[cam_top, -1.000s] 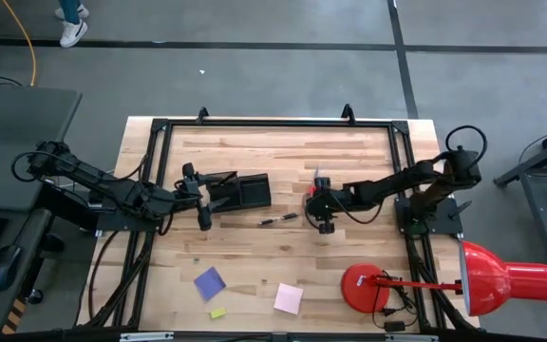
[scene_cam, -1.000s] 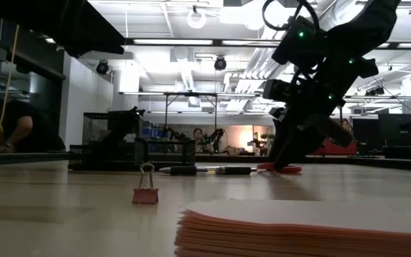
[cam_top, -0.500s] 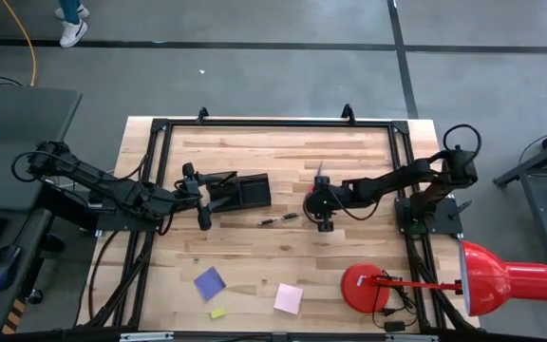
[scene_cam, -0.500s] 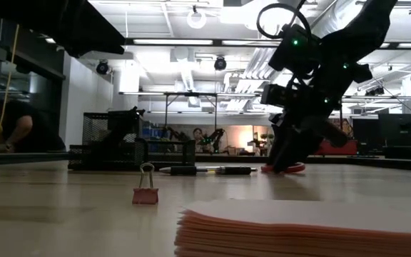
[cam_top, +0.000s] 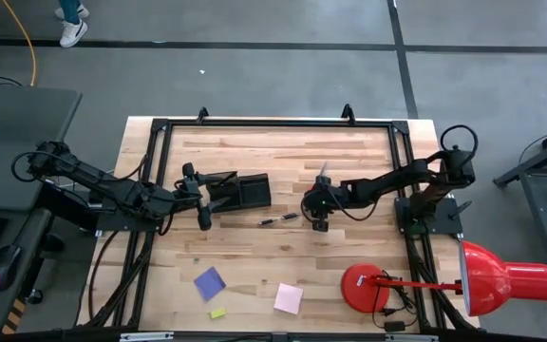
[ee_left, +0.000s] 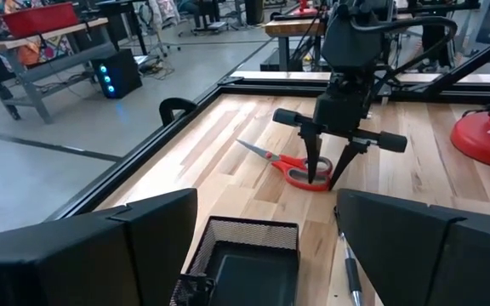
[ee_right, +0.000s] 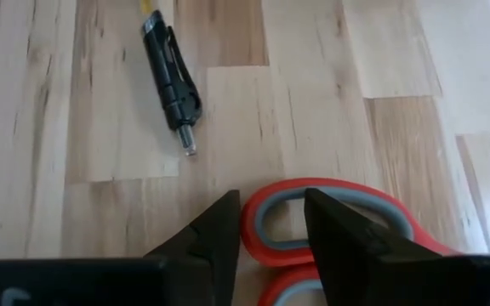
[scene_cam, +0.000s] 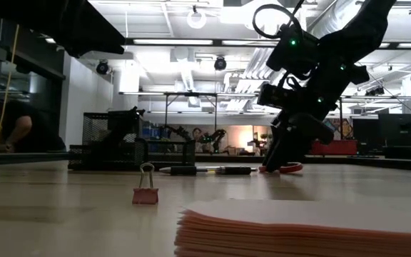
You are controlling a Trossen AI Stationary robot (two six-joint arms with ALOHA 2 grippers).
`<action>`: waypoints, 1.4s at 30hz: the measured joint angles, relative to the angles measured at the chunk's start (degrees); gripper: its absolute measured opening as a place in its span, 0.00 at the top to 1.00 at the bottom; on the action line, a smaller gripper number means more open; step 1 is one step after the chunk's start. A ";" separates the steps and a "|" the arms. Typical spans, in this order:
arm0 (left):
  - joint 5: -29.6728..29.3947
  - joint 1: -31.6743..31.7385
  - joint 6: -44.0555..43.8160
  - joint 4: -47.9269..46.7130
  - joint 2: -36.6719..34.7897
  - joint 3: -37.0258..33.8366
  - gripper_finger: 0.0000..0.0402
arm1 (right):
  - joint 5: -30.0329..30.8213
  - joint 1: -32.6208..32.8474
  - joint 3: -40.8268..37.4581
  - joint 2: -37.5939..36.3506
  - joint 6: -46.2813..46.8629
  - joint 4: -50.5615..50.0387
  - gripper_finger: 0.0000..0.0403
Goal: Pick and place office supplies into organizer
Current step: Put the scissors into the desk organizer
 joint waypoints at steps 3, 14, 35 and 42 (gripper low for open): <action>0.01 0.00 0.00 -0.01 0.00 0.00 0.33 | 0.50 0.04 0.00 0.00 0.26 -0.42 0.78; 0.01 0.00 0.20 -0.07 0.00 0.00 0.33 | -0.62 2.49 -0.18 0.37 -1.14 6.12 0.99; 0.51 0.00 -1.40 0.06 0.02 0.00 0.33 | 8.80 8.59 15.78 -0.66 9.88 -11.52 0.98; 2.48 0.00 -2.58 0.01 0.02 0.00 0.33 | 1.79 2.32 22.43 -0.71 27.90 -23.22 0.77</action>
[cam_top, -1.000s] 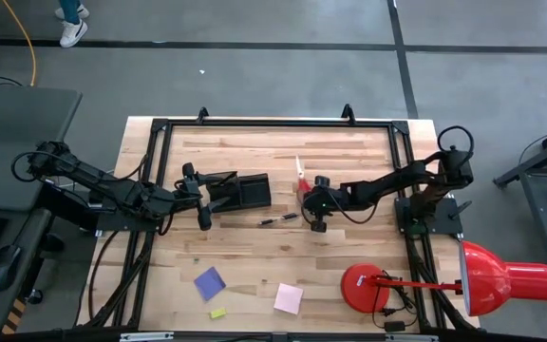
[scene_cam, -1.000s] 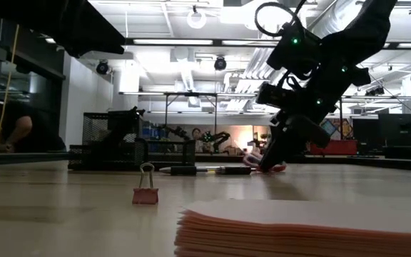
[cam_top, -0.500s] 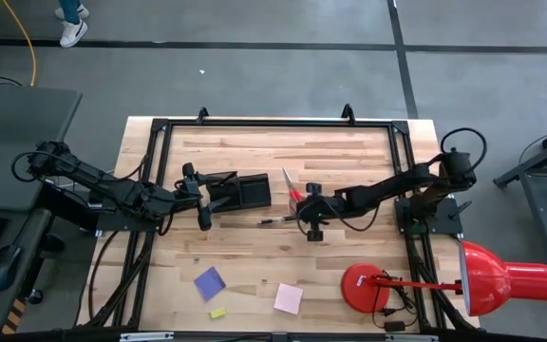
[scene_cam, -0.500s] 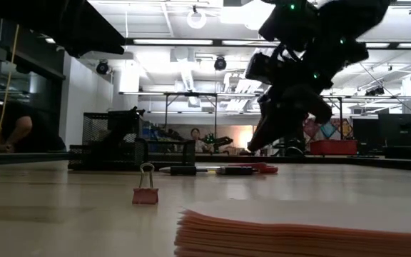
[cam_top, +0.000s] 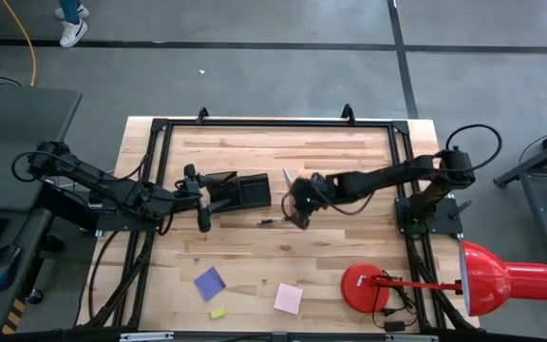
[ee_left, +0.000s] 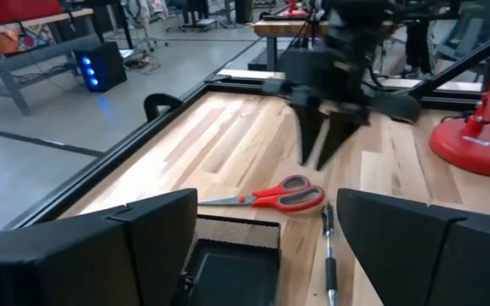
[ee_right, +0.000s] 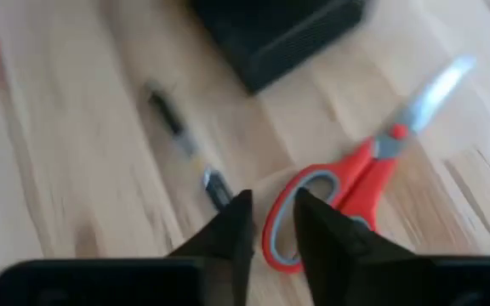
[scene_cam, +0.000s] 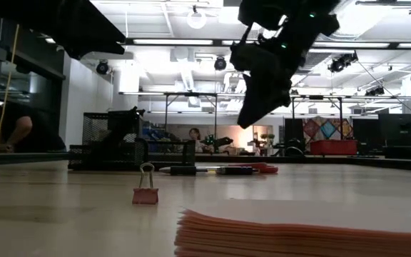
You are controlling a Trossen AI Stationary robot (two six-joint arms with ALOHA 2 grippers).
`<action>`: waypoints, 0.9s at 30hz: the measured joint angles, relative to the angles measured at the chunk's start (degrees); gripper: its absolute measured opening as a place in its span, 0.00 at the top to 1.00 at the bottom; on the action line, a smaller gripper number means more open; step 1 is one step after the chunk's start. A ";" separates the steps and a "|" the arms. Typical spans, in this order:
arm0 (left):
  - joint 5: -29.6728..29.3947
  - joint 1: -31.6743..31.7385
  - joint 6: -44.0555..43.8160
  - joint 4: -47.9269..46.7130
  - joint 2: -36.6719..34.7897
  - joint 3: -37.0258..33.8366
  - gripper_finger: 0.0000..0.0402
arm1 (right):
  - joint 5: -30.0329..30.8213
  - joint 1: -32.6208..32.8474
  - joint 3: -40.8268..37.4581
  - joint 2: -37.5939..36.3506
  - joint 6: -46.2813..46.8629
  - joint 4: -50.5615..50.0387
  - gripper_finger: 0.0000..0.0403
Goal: Pick and place office supplies into organizer
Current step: Put the scissors into the desk organizer
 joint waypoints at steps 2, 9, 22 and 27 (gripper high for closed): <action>0.66 0.00 0.02 -0.04 0.00 0.00 0.33 | -0.91 -2.10 1.71 -0.01 3.11 -3.85 0.71; 1.00 0.00 0.08 -0.11 0.00 0.00 0.33 | -10.11 -8.38 2.40 -0.03 7.67 -8.87 0.55; 1.03 0.00 0.18 -0.33 0.00 0.00 0.33 | -7.19 -5.64 2.38 7.23 9.92 -9.35 0.52; 1.03 0.00 0.17 -0.22 0.00 0.00 0.33 | -5.41 -4.61 2.53 7.63 10.04 -9.48 0.52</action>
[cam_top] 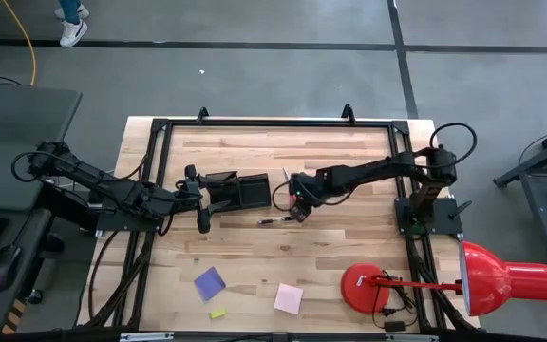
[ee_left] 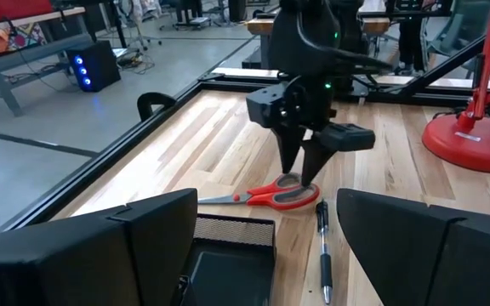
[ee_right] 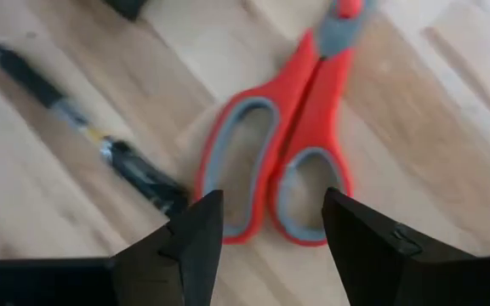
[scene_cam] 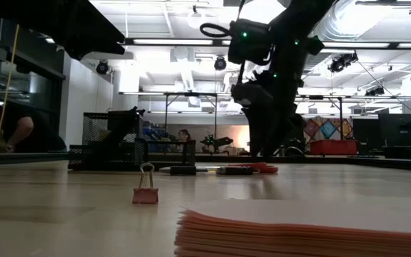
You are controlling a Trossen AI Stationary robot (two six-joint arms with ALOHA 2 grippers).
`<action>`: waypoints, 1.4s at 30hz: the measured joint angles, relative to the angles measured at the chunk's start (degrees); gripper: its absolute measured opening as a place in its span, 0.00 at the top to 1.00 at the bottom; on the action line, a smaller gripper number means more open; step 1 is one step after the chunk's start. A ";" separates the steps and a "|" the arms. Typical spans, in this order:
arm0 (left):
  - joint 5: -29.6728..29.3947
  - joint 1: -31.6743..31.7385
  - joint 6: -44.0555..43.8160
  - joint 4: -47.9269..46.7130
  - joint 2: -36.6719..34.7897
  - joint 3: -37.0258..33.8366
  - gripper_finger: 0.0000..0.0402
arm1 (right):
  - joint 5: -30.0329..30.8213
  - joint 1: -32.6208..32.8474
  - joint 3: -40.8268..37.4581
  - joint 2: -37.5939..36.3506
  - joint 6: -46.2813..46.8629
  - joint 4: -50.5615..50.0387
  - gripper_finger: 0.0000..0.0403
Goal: Pick and place office supplies into organizer
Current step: Put the scissors into the desk organizer
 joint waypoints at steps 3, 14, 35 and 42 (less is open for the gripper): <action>0.00 -0.02 0.02 0.02 0.00 0.00 0.33 | 1.79 0.14 0.00 0.02 -0.09 0.07 0.52; 0.00 -0.01 0.00 0.09 0.02 0.00 0.33 | 1.88 0.14 0.00 0.07 0.00 1.33 0.52; 0.00 -0.02 0.00 0.11 0.02 0.00 0.33 | 1.27 0.76 0.12 4.76 -0.56 1.97 0.72; -0.07 -0.02 0.00 0.11 0.02 0.00 0.33 | 6.02 2.43 0.13 4.78 -4.42 1.42 0.95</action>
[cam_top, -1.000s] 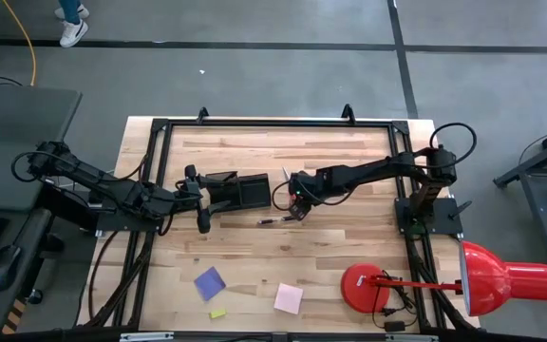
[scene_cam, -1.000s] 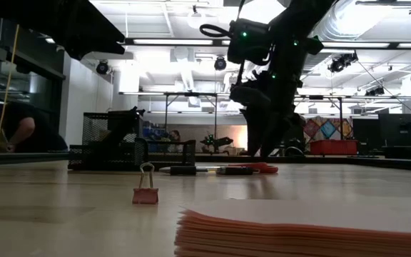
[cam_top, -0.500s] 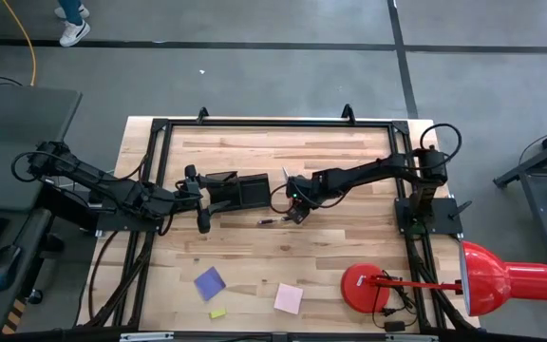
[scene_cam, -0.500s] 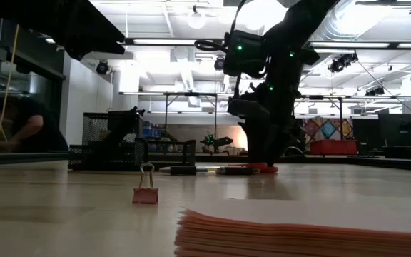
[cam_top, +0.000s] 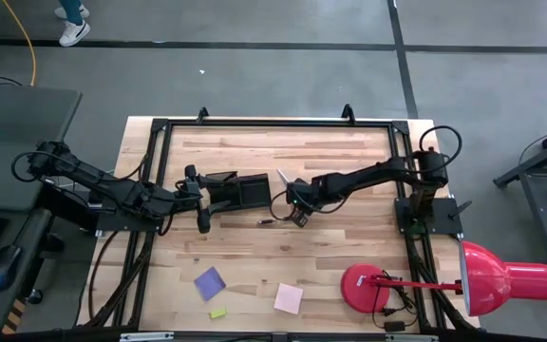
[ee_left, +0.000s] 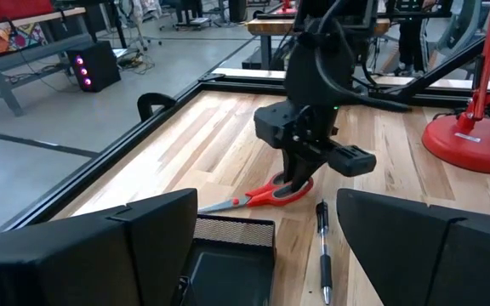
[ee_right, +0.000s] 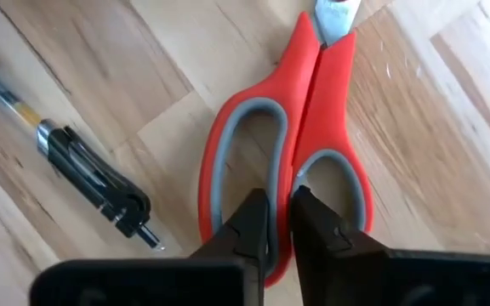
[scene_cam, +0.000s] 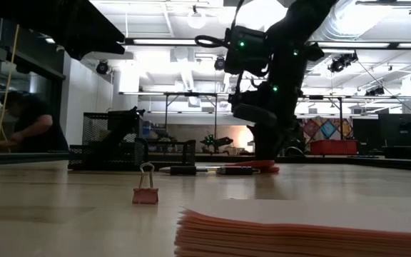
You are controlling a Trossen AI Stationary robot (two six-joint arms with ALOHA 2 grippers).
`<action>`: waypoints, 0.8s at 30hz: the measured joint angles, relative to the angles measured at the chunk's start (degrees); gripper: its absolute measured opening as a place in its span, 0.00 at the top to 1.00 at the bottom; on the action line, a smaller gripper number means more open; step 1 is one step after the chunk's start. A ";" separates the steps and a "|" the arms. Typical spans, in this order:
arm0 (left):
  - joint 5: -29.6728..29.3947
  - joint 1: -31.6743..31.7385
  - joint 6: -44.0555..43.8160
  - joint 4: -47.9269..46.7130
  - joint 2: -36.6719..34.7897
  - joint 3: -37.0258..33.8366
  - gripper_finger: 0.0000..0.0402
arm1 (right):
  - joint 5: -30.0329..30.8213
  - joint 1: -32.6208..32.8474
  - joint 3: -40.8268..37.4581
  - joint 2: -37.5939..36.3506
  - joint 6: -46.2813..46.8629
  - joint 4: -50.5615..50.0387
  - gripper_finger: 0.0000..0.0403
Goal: Pick and place office supplies into organizer
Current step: Put the scissors into the desk organizer
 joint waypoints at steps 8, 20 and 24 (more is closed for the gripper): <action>-0.10 0.00 0.00 -0.02 0.00 0.00 0.33 | 4.00 2.65 -0.12 -0.74 -2.10 -3.39 0.98; -0.15 0.02 0.00 -0.02 0.00 0.00 0.33 | 14.83 7.58 -0.32 -7.29 -6.26 -11.07 0.98; 0.00 0.00 -0.57 0.07 0.32 0.00 0.33 | 18.55 10.31 -0.20 -7.43 -11.80 -13.01 0.99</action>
